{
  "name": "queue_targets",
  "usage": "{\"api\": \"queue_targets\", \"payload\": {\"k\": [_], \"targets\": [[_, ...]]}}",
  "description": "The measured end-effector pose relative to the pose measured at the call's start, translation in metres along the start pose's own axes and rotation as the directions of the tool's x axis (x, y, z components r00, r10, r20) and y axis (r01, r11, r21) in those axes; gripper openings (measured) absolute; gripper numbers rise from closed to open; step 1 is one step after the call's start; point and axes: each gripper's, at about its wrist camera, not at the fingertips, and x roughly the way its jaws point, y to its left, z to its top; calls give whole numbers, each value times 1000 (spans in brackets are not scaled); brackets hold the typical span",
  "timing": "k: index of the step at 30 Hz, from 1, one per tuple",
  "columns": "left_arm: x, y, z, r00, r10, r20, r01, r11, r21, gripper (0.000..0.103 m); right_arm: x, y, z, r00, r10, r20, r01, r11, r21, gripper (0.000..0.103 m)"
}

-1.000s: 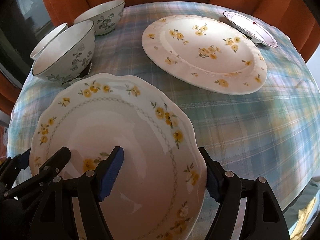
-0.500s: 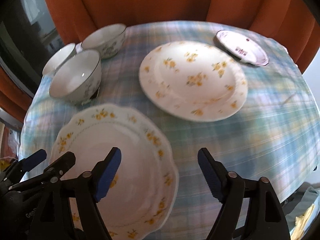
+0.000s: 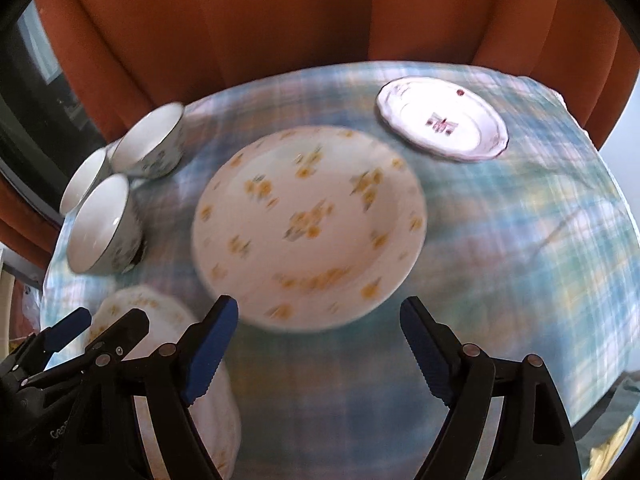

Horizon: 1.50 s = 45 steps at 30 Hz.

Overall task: Organize plates and bowls
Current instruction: 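Move both tools to the medium yellow-flower plate and grasp its rim, then lift the medium plate with both tools and carry it over the large plate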

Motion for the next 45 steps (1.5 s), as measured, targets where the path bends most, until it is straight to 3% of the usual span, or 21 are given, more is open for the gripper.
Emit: {"api": "queue_targets", "payload": {"k": [10,20,23,24,28,34,45], "targets": [[49,-45,44,998,53,-26,-55,997,-58,87,44,-44,60,1000,10,-23,-11,999,-41,85],[96,-57,59,992,97,-82,-102,992,-69,81,97,-53,83,996,22,-82,-28,998,-64,85],[105,-59,58,991,83,-106,-90,994,-68,77,107,-52,83,995,21,-96,-29,996,-81,82],[105,-59,57,993,74,-97,-81,994,-71,73,110,-51,84,994,24,-104,-33,996,-85,77],[105,-64,54,992,80,-95,-86,994,-63,74,117,-49,80,991,43,-128,-54,996,-77,61],[99,-72,46,991,70,-113,-72,997,-14,74,112,-52,72,991,10,-134,-20,997,-71,59],[80,-97,5,987,34,-157,-23,997,69,74,80,-88,22,986,-32,-167,30,999,-12,59]]}}
